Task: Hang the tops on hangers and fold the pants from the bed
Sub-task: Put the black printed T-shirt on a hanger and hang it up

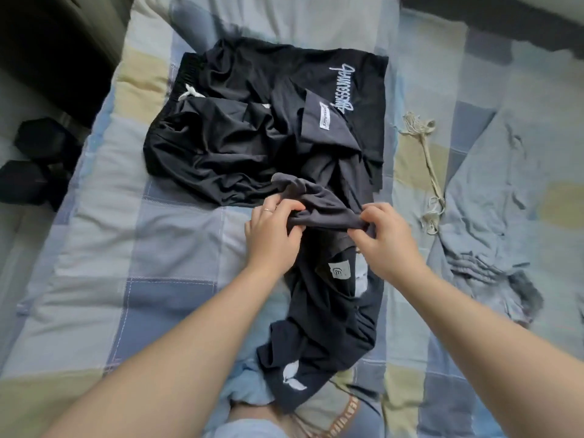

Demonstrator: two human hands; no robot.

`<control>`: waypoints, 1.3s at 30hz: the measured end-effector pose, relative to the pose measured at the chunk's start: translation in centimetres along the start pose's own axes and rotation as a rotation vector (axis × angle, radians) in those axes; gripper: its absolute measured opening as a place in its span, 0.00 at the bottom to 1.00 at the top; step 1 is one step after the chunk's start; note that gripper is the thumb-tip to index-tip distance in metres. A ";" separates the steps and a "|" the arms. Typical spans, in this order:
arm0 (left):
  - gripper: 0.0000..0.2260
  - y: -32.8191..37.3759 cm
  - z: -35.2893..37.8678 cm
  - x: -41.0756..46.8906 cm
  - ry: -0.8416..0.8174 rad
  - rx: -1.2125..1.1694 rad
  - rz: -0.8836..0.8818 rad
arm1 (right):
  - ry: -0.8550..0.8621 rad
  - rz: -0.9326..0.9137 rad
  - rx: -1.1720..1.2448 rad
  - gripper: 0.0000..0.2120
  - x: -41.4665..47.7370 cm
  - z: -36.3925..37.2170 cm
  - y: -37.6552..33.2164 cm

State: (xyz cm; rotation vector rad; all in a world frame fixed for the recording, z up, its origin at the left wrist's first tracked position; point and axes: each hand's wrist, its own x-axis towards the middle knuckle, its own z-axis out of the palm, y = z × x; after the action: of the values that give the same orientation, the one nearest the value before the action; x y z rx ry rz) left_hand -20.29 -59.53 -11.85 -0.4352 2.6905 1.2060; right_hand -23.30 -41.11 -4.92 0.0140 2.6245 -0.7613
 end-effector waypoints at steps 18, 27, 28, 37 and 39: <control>0.11 15.5 3.5 -25.7 -0.515 -0.696 -0.751 | 0.358 0.705 0.671 0.14 -35.2 -4.1 13.5; 0.10 21.2 10.0 -38.8 -0.711 -0.283 -0.639 | 0.272 1.017 1.430 0.10 -47.4 -1.5 24.2; 0.11 22.1 10.7 -40.8 -0.705 -0.279 -0.629 | 0.206 1.023 1.464 0.12 -49.0 -2.0 25.4; 0.15 34.0 9.9 -51.8 -0.673 -0.556 -0.609 | -0.125 0.864 1.161 0.21 -60.5 -13.5 27.4; 0.17 36.1 7.6 -53.4 -0.702 -0.626 -0.603 | -0.198 0.816 1.082 0.23 -62.1 -15.8 26.7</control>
State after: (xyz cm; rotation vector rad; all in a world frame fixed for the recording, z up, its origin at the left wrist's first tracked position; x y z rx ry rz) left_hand 18.57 -20.52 22.45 -0.6718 1.4270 1.5764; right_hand 30.93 -3.96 17.50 1.1294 1.4850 -1.5726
